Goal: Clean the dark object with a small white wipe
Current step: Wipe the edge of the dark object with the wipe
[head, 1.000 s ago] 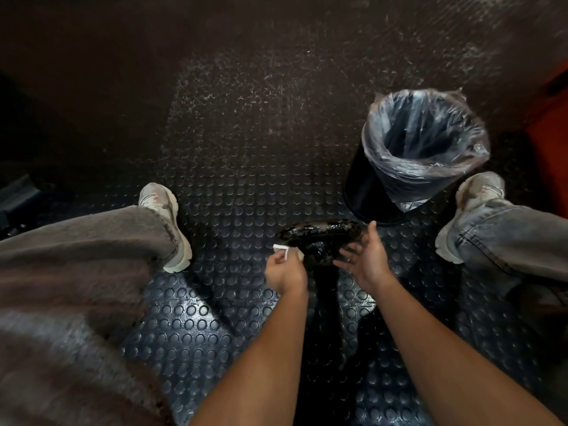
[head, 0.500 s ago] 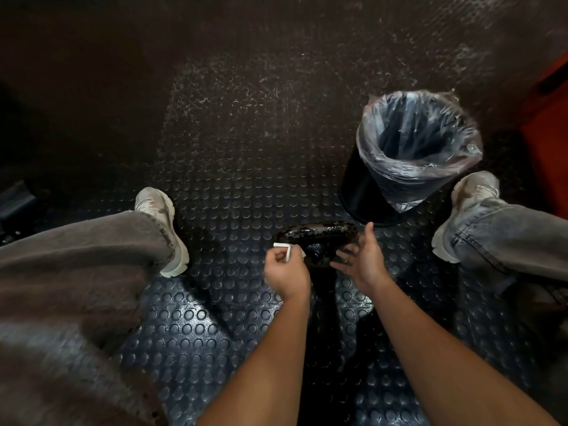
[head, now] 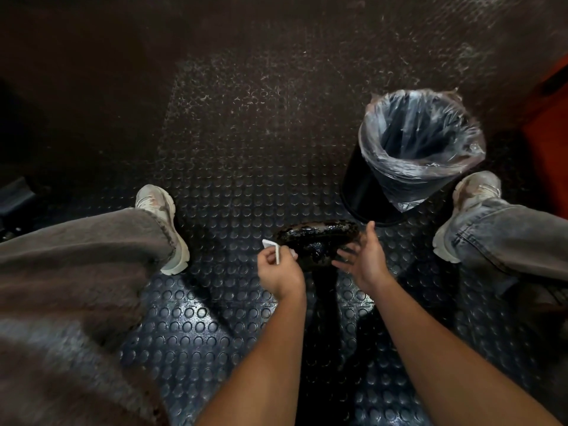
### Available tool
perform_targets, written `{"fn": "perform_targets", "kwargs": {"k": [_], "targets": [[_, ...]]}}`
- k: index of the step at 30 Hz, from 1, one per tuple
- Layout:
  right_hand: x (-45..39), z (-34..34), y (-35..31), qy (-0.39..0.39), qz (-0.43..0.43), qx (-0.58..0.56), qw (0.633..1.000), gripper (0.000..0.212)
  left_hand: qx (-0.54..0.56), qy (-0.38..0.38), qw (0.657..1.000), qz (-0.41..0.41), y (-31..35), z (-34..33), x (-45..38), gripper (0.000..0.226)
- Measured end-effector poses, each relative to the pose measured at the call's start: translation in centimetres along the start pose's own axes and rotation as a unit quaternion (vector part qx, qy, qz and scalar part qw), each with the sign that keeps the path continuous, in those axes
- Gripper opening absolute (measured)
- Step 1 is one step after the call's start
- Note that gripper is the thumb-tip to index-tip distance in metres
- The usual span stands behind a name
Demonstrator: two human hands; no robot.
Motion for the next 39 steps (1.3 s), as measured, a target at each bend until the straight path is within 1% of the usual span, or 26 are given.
{"fn": "perform_targets", "kwargs": {"k": [2,4,6,8,10,11,12,13,14,15,16,18,19,20,22,23,25,27,28,29,30,32,34,35,37,39], "targets": [[0.1,0.0,0.1,0.0,-0.001,0.0,1.0,0.091,-0.06,-0.016,0.998,-0.015,0.0,-0.5,0.2,0.009],[0.1,-0.2,0.1,-0.003,-0.001,0.004,1.0,0.088,-0.07,-0.016,0.997,0.041,-0.8,-0.8,0.1,0.008],[0.1,-0.2,0.0,-0.007,-0.002,0.003,1.0,0.089,-0.021,-0.008,0.99,0.137,-2.4,-0.7,-0.6,0.011],[0.1,-0.1,-0.2,-0.008,-0.001,0.002,1.0,0.087,0.073,-0.029,0.971,0.224,-3.5,-1.0,-0.6,0.011],[0.0,0.0,-0.1,-0.005,0.002,-0.001,1.0,0.087,0.139,-0.043,0.955,0.26,-3.6,-1.2,-0.3,0.009],[0.0,0.0,-0.1,-0.004,0.002,0.0,1.0,0.088,0.147,-0.045,0.955,0.255,-3.4,-1.2,-0.3,0.008],[0.0,0.0,-0.1,-0.001,0.002,0.001,1.0,0.091,0.158,-0.043,0.959,0.231,-3.1,-1.2,-0.3,0.009],[0.1,-0.1,-0.1,0.002,0.0,0.003,1.0,0.093,0.151,-0.037,0.97,0.186,-2.7,-1.2,-0.4,0.011],[0.1,-0.1,0.0,0.005,-0.001,0.004,1.0,0.095,0.13,-0.026,0.983,0.131,-2.1,-1.0,-0.4,0.012],[0.1,0.0,0.0,0.007,-0.002,0.006,1.0,0.096,0.083,-0.015,0.993,0.078,-1.4,-0.9,-0.1,0.011],[0.2,-0.1,-0.1,0.008,-0.002,0.007,1.0,0.095,0.034,-0.015,0.999,0.034,-0.5,-0.9,0.5,0.011],[0.3,-0.2,-0.1,0.006,-0.002,0.009,1.0,0.093,-0.028,-0.038,0.999,-0.021,0.3,-1.5,1.0,0.009],[0.3,-0.3,-0.1,0.005,-0.002,0.008,1.0,0.09,-0.042,-0.046,0.998,-0.023,0.3,-1.7,0.9,0.008],[0.4,-0.3,-0.1,0.004,-0.001,0.007,1.0,0.087,-0.05,-0.047,0.998,-0.006,0.0,-1.8,0.5,0.009],[0.4,-0.3,-0.1,0.001,0.0,0.005,1.0,0.083,-0.031,-0.039,0.996,0.075,-1.8,-1.6,-0.3,0.012],[0.5,-0.3,-0.1,0.0,-0.001,0.005,1.0,0.082,-0.001,-0.034,0.992,0.12,-2.7,-1.5,-0.6,0.013],[0.6,-0.3,-0.2,-0.002,-0.003,0.006,1.0,0.084,0.08,-0.048,0.977,0.19,-3.8,-1.4,-0.9,0.011],[0.7,-0.4,-0.3,-0.002,-0.002,0.011,1.0,0.083,0.13,-0.065,0.964,0.225,-4.0,-1.3,-0.9,0.007],[0.7,-0.4,-0.4,-0.002,-0.001,0.014,1.0,0.082,0.149,-0.071,0.96,0.225,-3.7,-1.4,-0.8,0.007],[0.7,-0.5,-0.4,-0.001,-0.001,0.017,1.0,0.081,0.163,-0.072,0.962,0.207,-3.1,-1.6,-0.7,0.01],[0.7,-0.5,-0.4,0.0,0.0,0.018,1.0,0.08,0.157,-0.062,0.971,0.169,-2.5,-1.5,-0.6,0.013],[0.8,-0.5,-0.4,0.002,0.001,0.018,1.0,0.08,0.067,-0.033,0.995,0.072,-1.0,-1.1,-0.2,0.013],[0.8,-0.6,-0.4,0.002,0.003,0.016,1.0,0.079,-0.019,-0.031,0.999,-0.003,0.4,-1.3,0.7,0.014],[0.8,-0.7,-0.5,0.0,0.003,0.014,1.0,0.078,-0.046,-0.036,0.998,-0.024,0.6,-1.5,0.7,0.013],[0.9,-0.6,-0.5,-0.002,0.002,0.011,1.0,0.077,-0.091,-0.052,0.994,-0.032,0.5,-1.8,0.4,0.011],[1.0,-0.7,-0.5,-0.001,0.001,0.01,1.0,0.077,-0.093,-0.06,0.994,0.014,-0.4,-1.8,-0.2,0.012]]}}
Point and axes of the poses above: each hand's wrist, its own x-axis away from the middle knuckle, its own z-axis out of the back of the hand, y = z × x, the point moved 9 cm from there along -x, towards the middle knuckle, and after that the axes turned 12 degrees about -y, right-handed, at the moved point
